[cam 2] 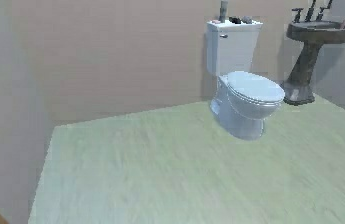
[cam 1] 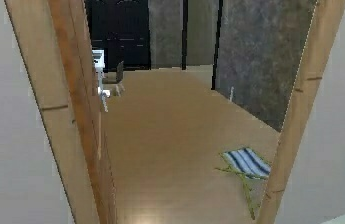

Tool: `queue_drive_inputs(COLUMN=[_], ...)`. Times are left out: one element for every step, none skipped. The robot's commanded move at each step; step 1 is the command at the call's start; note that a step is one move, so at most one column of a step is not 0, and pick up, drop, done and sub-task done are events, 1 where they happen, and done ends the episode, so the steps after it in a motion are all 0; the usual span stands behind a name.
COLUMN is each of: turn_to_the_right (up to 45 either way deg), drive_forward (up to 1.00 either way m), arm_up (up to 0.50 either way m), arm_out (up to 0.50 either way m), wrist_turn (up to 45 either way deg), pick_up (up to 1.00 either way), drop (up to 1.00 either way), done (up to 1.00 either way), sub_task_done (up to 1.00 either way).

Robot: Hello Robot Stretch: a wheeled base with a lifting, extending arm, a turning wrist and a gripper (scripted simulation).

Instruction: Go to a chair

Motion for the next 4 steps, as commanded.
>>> queue_drive_inputs(turn_to_the_right=[18.0,0.0,-42.0,0.0], drive_forward=[0.0,0.75,0.0,1.0], arm_up=[0.0,0.0,0.0,0.0], arm_out=[0.0,0.0,0.0,0.0], wrist_turn=[0.0,0.0,0.0,0.0], pick_up=[0.0,0.0,0.0,0.0], drop=[0.0,0.0,0.0,0.0], done=[0.0,0.0,0.0,0.0], sub_task_done=[0.0,0.0,0.0,0.0])
